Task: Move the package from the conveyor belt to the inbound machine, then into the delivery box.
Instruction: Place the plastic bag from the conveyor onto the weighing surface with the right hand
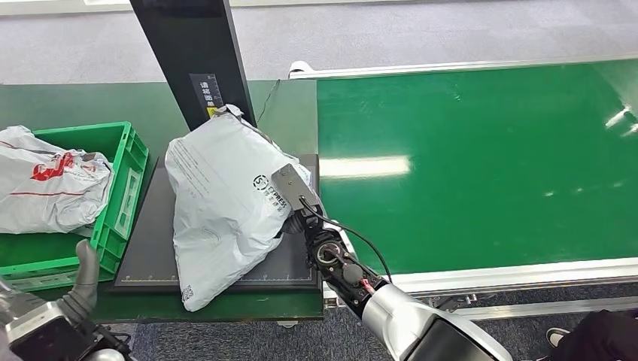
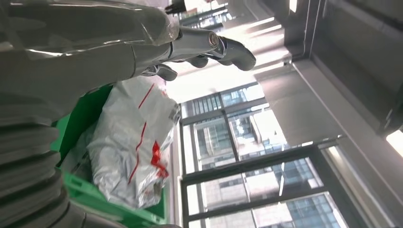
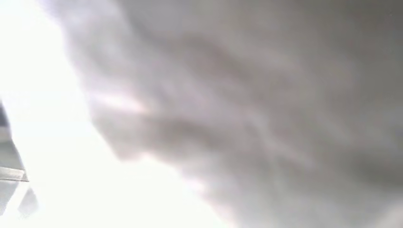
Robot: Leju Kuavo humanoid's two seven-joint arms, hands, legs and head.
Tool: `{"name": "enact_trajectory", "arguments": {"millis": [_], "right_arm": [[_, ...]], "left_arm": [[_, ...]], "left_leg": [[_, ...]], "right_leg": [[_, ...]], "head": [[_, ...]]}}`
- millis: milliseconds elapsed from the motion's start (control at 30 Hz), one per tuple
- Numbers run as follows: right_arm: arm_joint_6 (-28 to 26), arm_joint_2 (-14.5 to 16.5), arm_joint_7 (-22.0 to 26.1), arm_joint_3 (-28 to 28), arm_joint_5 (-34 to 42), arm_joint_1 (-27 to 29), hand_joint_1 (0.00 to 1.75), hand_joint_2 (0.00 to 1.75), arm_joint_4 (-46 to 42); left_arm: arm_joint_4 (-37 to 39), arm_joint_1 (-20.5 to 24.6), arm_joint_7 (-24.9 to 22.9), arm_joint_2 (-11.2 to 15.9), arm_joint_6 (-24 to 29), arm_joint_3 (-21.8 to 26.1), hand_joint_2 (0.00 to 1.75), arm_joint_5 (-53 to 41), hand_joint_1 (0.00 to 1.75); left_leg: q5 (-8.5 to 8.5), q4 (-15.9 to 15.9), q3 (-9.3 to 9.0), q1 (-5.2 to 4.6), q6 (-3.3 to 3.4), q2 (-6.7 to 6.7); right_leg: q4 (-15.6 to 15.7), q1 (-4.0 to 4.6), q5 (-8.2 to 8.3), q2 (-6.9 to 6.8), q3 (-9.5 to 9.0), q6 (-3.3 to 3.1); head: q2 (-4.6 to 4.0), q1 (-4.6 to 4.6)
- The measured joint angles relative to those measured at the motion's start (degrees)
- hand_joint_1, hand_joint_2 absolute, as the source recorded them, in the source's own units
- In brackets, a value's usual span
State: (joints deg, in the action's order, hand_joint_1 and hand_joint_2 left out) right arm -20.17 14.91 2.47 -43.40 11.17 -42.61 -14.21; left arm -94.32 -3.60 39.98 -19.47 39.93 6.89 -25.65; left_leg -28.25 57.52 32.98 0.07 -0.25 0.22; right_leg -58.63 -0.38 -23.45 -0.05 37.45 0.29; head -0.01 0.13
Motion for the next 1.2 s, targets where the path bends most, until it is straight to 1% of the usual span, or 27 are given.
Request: {"name": "enact_trajectory", "arguments": {"millis": [33, 100, 167, 233, 300, 367, 467, 533, 600, 700, 867, 967, 1033, 1200], "right_arm": [[-0.36, -0.05, 0.67, 0.28, 0.29, 0.09, 0.00, 1.75, 0.00], [-1.48, -0.14, 3.77, 1.41, 1.53, 0.30, 0.00, 1.75, 0.00], [-2.42, -0.23, 8.97, 3.31, 3.36, 0.54, 0.00, 1.75, -0.14], [-2.16, -0.33, 14.97, 5.94, 4.67, 0.88, 0.00, 1.75, -0.77], [-0.97, -0.38, 21.23, 9.78, 5.49, 1.45, 0.00, 1.75, -2.04], [0.52, -0.24, 26.37, 14.11, 6.07, 2.27, 0.00, 1.75, -3.74], [2.94, 0.33, 31.61, 19.99, 6.39, 4.59, 0.00, 1.75, -7.42], [4.40, 0.90, 34.27, 23.77, 5.33, 7.30, 0.00, 1.75, -11.42], [5.19, 1.55, 35.76, 27.17, 3.87, 10.13, 0.00, 1.75, -15.88], [5.80, 2.14, 36.10, 31.07, 2.21, 13.35, 0.00, 1.75, -21.33], [7.95, 3.31, 35.45, 34.84, -0.97, 17.38, 0.00, 1.75, -28.62], [9.68, 3.93, 34.71, 36.32, -1.70, 18.83, 0.00, 1.75, -31.60], [10.45, 4.20, 34.50, 37.13, -1.70, 19.40, 0.00, 1.75, -32.71], [11.07, 4.39, 34.38, 38.52, -1.57, 20.31, 0.00, 1.75, -34.03]], "left_arm": [[-0.68, -0.14, 0.01, -0.07, 0.00, 0.22, 1.75, -0.01, 0.00], [-1.64, -0.34, 0.02, -0.16, 0.00, 0.52, 1.75, -0.21, 0.00], [-1.99, -0.43, 0.02, -0.22, 0.00, 0.70, 1.75, -0.47, 0.00], [-1.98, -0.45, 0.02, -0.23, -0.04, 0.73, 1.75, -0.63, 0.00], [-1.68, -0.45, 0.02, -0.26, -0.08, 0.35, 1.75, -1.46, 0.00], [-1.00, -0.44, 0.03, -0.30, -0.09, -0.43, 1.75, -2.94, 0.00], [0.70, -0.40, -0.01, -0.31, -0.09, -1.78, 1.75, -4.83, 0.00], [2.27, -0.39, -0.36, -0.31, -0.09, -2.79, 1.75, -6.94, 0.00], [3.82, -0.39, -0.91, -0.31, -0.08, -3.71, 1.75, -9.26, 0.00], [5.76, -0.29, -2.25, -0.31, -0.07, -4.71, 1.75, -11.91, 0.00], [11.21, 1.10, -6.95, -0.26, -0.07, -7.34, 1.75, -20.48, 0.00], [16.86, 3.37, -10.46, -0.04, -0.07, -9.98, 1.75, -25.46, 0.00], [21.38, 5.36, -12.31, 0.38, -0.07, -11.63, 1.75, -27.08, 0.00], [30.85, 9.68, -13.76, 1.31, -0.05, -14.95, 1.75, -27.97, 0.00]], "left_leg": [[0.00, 0.00, 0.00, 0.00, 0.00, 0.00], [0.00, 0.01, 0.00, -0.01, 0.00, -0.01], [0.00, 0.01, 0.00, -0.01, 0.00, -0.03], [0.00, 0.01, 0.00, -0.01, 0.00, -0.04], [0.00, 0.01, 0.01, -0.01, 0.00, -0.06], [0.00, 0.01, 0.01, -0.01, 0.00, -0.09], [-0.01, 0.00, 0.01, -0.01, 0.00, -0.10], [-0.01, 0.00, 0.02, -0.01, 0.00, -0.13], [-0.01, 0.00, 0.04, -0.01, 0.00, -0.12], [-0.02, 0.00, 0.04, -0.01, 0.01, -0.10], [-0.03, 0.01, 0.02, -0.03, 0.02, -0.11], [-0.02, 0.01, -0.01, -0.04, 0.02, -0.10], [-0.02, 0.01, -0.03, -0.04, 0.02, -0.09], [-0.02, 0.01, -0.03, -0.04, 0.01, -0.02]], "right_leg": [[0.00, 0.00, 0.00, 0.00, 0.00, 0.00], [0.00, -0.01, 0.00, -0.02, -0.01, 0.00], [0.00, -0.01, 0.00, -0.03, -0.01, 0.00], [0.01, -0.01, 0.00, -0.03, -0.01, 0.00], [0.01, -0.01, 0.00, -0.04, -0.01, 0.00], [0.01, -0.01, 0.00, -0.06, -0.01, 0.00], [0.01, -0.01, 0.00, -0.06, -0.01, 0.00], [0.01, -0.01, -0.01, -0.07, 0.00, 0.01], [0.01, -0.01, -0.01, -0.07, 0.01, 0.01], [0.02, -0.01, -0.01, -0.07, 0.02, 0.01], [0.04, -0.01, -0.01, -0.07, 0.03, 0.01], [0.04, -0.02, 0.00, -0.07, 0.02, 0.01], [0.04, -0.02, 0.00, -0.06, 0.01, 0.01], [0.03, -0.01, 0.01, -0.02, 0.02, 0.01]], "head": [[-0.01, 0.00], [-0.01, 0.00], [-0.01, 0.00], [-0.01, -0.01], [-0.01, -0.01], [-0.01, 0.00], [-0.01, -0.01], [-0.01, -0.01], [-0.01, -0.01], [-0.01, -0.01], [0.01, -0.01], [-0.01, -0.03], [-0.01, -0.04], [-0.01, -0.05]]}}
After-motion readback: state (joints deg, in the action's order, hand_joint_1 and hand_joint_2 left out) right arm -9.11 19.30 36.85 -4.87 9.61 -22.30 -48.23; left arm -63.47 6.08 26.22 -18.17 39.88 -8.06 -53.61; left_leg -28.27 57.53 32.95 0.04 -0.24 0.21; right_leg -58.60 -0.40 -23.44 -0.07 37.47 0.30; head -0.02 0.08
